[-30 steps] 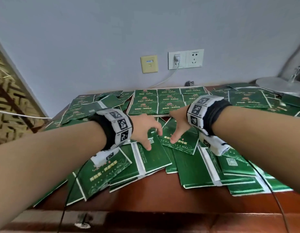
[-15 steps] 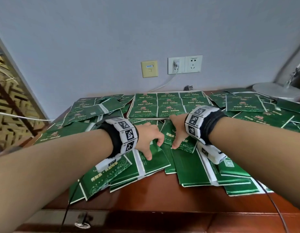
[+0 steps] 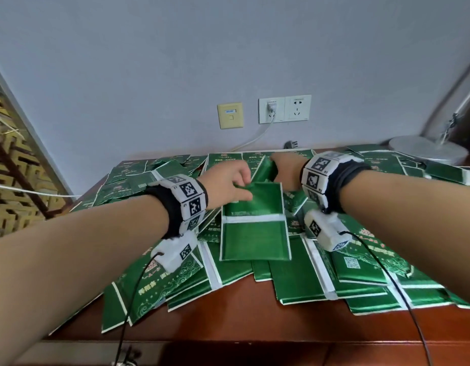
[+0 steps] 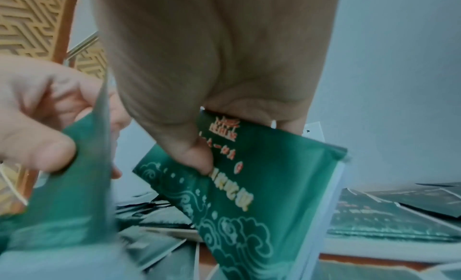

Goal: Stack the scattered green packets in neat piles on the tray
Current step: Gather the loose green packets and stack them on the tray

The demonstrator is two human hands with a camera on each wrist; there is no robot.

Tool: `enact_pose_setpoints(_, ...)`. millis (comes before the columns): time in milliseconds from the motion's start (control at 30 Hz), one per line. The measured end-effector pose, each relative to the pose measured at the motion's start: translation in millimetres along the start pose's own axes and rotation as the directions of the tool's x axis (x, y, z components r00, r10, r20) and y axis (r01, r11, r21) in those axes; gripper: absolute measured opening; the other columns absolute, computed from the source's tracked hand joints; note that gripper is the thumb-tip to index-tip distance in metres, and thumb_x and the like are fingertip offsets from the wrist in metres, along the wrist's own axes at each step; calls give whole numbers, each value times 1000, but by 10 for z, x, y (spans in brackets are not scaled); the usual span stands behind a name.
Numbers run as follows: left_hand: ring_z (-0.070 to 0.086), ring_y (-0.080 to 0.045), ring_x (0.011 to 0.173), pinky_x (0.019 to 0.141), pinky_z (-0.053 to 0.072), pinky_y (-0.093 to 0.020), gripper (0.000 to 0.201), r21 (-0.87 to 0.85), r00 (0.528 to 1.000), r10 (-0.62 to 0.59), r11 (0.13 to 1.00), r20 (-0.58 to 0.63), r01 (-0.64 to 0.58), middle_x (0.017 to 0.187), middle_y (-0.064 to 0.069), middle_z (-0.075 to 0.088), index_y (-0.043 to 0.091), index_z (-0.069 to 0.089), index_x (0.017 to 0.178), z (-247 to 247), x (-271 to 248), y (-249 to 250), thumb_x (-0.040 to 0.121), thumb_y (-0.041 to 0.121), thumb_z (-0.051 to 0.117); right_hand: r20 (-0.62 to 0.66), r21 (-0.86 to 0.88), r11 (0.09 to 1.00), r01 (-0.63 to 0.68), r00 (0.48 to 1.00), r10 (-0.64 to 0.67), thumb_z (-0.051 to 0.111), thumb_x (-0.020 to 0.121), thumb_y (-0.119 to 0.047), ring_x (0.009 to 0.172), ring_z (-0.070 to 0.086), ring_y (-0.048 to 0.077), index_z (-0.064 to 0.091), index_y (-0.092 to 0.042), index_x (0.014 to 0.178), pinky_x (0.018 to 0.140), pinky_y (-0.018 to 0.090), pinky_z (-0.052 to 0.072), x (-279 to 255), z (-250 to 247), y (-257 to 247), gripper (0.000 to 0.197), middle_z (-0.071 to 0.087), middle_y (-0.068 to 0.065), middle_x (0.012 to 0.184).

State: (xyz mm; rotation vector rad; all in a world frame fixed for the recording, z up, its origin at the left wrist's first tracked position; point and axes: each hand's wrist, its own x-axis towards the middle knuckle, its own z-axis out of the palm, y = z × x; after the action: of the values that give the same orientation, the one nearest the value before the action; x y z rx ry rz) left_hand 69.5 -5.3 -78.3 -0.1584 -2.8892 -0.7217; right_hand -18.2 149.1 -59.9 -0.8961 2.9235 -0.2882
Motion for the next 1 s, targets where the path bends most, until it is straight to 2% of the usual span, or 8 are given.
enact_pose_setpoints(100,59,-12,89,78,49,-25,31,-75,983,-54,996,-177,41,99,4,60,22,60,104,-75,65,2,78,24,76,-14,69,995,-65,998,66,54,87,-18,91,58,25,52,-7,113,76,31,49,-43,-126,39,28,59,7,103)
enact_pose_setpoints(200,55,-13,87,81,48,-28,28,2,968,-55,998,-243,57,93,5,56,20,62,99,-110,93,-49,77,25,78,20,10,995,-104,994,104,47,88,-10,78,55,21,51,-2,107,57,25,42,-50,-163,65,21,56,12,98)
enact_pose_setpoints(300,55,-11,82,82,51,-32,27,49,989,-52,997,-140,59,89,8,57,20,62,94,-43,59,-69,75,27,79,83,-110,988,-109,989,118,46,92,-9,69,53,17,53,-9,102,56,24,43,-102,-80,128,12,59,8,98)
enact_pose_setpoints(433,54,-5,79,66,46,-23,39,99,989,-12,995,146,-3,94,11,57,25,57,96,149,-56,5,70,46,78,133,-278,958,-72,985,112,62,86,-19,105,60,33,50,-4,128,76,33,44,-140,125,264,46,60,15,117)
enact_pose_setpoints(567,48,-12,81,68,42,-27,48,191,951,10,979,310,-73,102,3,50,22,51,93,321,-107,21,68,52,78,266,-300,946,-118,942,202,70,83,-35,106,60,27,46,0,131,76,29,45,-178,178,223,64,58,13,124)
enact_pose_setpoints(733,48,-18,104,89,43,-35,47,288,940,4,951,342,-109,114,0,49,22,52,88,466,-76,73,68,56,76,354,-414,910,-20,917,181,74,72,-53,80,60,23,60,-7,95,79,32,53,-102,291,251,53,62,3,81)
enact_pose_setpoints(867,52,-20,97,83,45,-35,50,342,940,-25,935,340,-99,106,0,52,20,52,91,605,-19,128,67,57,76,415,-508,861,10,879,235,67,82,-48,89,57,21,60,-6,105,87,31,48,-67,349,269,48,65,6,98)
enact_pose_setpoints(1000,52,-21,91,76,44,-33,45,347,940,-28,933,341,-98,103,0,51,20,49,94,636,46,188,73,49,75,350,-514,858,5,914,204,71,77,-39,76,58,23,49,-14,69,82,35,53,-33,324,309,35,56,2,70)
